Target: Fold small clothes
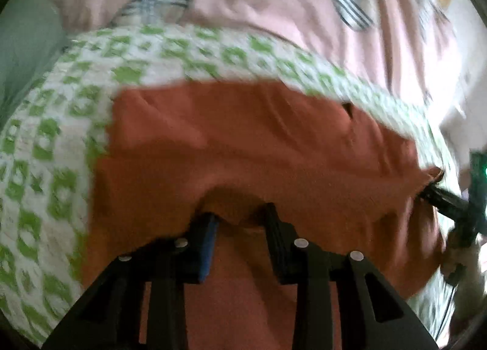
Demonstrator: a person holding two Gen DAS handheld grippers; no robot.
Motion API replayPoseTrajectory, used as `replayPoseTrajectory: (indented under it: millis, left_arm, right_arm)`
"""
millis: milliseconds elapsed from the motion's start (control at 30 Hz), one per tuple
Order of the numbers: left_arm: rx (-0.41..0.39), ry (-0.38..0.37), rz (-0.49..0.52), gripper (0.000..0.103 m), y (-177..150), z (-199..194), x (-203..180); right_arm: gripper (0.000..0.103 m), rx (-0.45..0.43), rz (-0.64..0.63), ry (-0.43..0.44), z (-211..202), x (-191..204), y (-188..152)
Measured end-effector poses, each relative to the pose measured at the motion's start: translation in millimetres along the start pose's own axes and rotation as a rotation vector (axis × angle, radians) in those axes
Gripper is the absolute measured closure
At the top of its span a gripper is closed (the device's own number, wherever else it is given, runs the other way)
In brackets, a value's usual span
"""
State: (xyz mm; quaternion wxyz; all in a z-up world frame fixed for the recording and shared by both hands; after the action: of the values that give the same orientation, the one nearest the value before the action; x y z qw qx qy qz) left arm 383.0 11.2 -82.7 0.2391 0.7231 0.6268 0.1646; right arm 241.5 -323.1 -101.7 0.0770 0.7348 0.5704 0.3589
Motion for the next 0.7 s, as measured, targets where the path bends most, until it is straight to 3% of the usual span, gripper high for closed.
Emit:
replayPoseTrajectory:
  millis: [100,233,333,433,633,700]
  left_arm:
    - [-0.063,0.069,-0.127,0.067,29,-4,32]
    - [-0.083,0.003,-0.244,0.067,34,-21,58]
    - [-0.111,0.021,-0.236,0.065,15,-38,59]
    - [-0.141,-0.002,-0.26,0.051,0,-53,61]
    - [-0.126,0.027,-0.224,0.049,62,-52,44]
    - [-0.146,0.062,-0.222,0.041,87,-55,42]
  right_arm:
    - [0.064,-0.094,0.11,0.002,-21,-26,16]
    - [0.064,-0.152,0.15,0.031,-44,-22,13]
    - [0.063,-0.151,0.146,0.077,-55,-5,-8]
    - [0.063,-0.13,0.141,0.115,-57,10,-36]
    - [0.063,-0.081,0.128,0.161,-46,35,-54]
    - [0.062,-0.084,0.11,0.173,-50,44,-55]
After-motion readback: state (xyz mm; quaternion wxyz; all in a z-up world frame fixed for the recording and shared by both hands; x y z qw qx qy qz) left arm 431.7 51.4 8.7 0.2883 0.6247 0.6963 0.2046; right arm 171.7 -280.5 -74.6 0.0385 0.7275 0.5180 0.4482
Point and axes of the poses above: each gripper's, at about its wrist camera, not at the fingertips, and z roughly the way its jaws point, x to its left, y to its top, the point moved 4 cm from there along z, roughly the way its jaws point, and after that the axes turned 12 degrees about y, right-handed, at the moved point
